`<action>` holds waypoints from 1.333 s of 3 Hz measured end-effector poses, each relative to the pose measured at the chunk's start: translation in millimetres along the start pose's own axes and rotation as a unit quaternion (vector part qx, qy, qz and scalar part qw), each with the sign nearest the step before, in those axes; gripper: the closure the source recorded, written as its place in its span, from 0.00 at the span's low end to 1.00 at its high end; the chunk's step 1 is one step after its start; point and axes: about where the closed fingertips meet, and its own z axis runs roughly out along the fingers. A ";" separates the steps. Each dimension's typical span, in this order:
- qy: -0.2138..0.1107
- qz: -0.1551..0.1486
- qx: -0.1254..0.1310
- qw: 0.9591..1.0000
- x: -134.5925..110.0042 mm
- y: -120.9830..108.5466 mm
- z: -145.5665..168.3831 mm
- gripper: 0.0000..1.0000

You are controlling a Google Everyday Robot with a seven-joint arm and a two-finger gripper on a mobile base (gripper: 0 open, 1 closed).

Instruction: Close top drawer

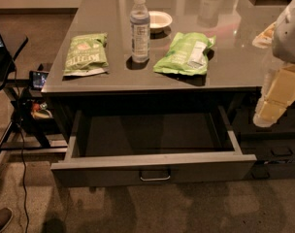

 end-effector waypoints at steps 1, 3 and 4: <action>0.000 0.000 0.000 1.000 0.0 0.0 0.0 0.00; 0.000 0.000 0.000 1.000 0.0 0.0 0.0 0.42; 0.000 0.000 0.000 1.000 0.0 0.0 0.0 0.65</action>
Offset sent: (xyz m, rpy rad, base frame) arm 0.0000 0.0000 0.0000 0.0000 0.0000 0.0000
